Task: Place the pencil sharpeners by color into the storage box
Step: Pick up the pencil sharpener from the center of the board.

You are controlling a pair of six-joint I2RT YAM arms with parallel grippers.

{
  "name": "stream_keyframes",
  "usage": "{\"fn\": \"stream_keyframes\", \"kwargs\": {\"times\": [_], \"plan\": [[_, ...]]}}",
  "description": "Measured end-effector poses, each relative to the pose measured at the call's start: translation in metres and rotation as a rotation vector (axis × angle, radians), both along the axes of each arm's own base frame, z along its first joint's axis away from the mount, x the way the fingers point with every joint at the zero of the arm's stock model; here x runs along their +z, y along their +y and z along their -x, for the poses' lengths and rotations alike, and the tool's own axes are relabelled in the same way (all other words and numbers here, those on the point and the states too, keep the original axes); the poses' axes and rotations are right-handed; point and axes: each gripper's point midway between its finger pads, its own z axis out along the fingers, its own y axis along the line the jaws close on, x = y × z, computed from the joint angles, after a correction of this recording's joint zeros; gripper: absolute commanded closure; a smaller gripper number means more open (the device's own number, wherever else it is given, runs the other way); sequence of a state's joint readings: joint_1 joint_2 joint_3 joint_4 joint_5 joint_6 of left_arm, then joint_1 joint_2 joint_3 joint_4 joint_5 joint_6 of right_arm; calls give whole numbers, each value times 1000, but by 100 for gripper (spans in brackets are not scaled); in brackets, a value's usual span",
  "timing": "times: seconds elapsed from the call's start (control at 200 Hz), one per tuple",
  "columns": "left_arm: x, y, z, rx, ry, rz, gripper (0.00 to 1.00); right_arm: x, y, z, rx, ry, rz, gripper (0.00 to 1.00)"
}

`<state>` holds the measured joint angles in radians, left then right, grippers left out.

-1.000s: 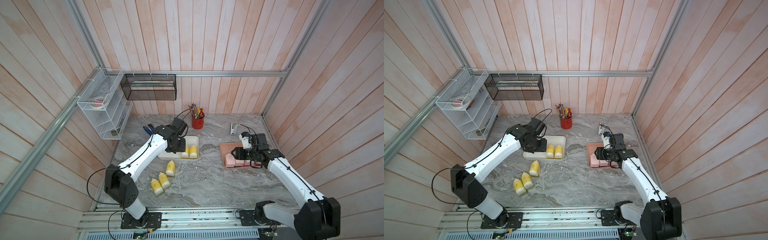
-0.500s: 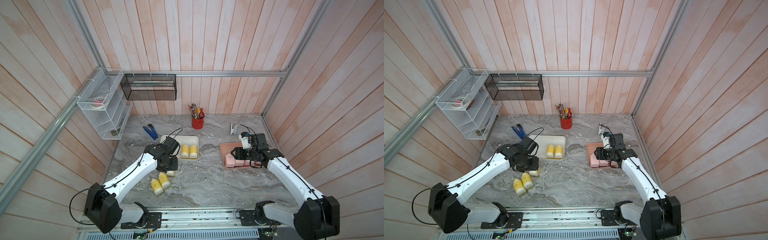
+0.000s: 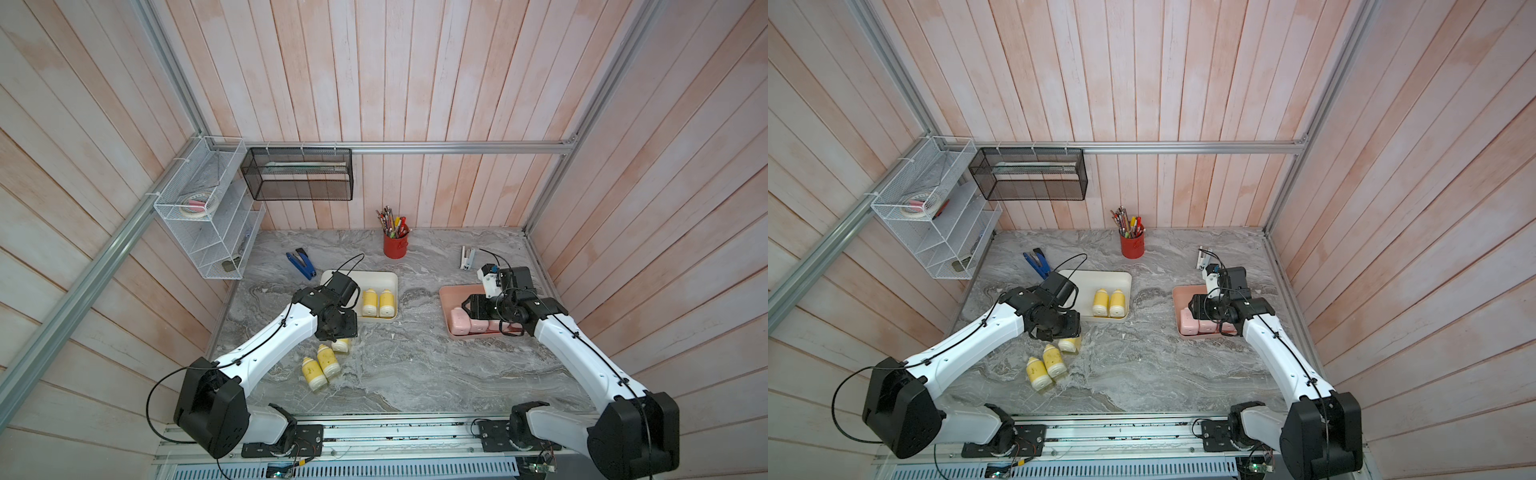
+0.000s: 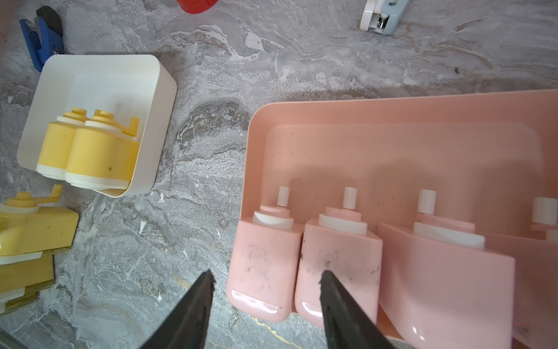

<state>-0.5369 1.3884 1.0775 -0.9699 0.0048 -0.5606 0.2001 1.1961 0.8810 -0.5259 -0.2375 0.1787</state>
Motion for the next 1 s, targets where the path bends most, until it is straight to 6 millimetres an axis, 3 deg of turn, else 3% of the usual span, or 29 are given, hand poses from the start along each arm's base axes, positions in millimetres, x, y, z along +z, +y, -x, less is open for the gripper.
{"fn": "stream_keyframes", "kwargs": {"times": [1.0], "plan": [[-41,7,-4,-11,95,-20,38,-4,1,-1,5,14,-3,41]]}}
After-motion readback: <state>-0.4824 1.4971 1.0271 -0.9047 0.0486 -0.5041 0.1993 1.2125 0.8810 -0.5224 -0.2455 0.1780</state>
